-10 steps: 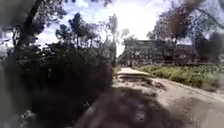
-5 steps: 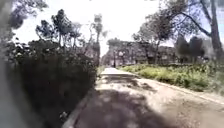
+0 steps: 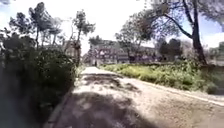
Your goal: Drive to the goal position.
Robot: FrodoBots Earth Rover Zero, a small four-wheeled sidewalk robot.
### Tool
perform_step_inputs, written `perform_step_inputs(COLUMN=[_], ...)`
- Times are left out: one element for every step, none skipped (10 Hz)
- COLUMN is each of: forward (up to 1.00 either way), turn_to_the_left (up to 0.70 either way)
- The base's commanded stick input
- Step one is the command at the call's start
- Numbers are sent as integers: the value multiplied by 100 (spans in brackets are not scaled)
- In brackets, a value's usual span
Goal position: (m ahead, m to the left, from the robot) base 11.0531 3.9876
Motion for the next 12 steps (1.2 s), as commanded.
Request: perform_step_inputs(forward=[70, 70, 70, 70, 70, 70, 70, 70, 70, 70, 70, 70], turn_to_the_left=[0, 0, 0, 0, 0, 0, 0, 0, 6, 15, 24, 33])
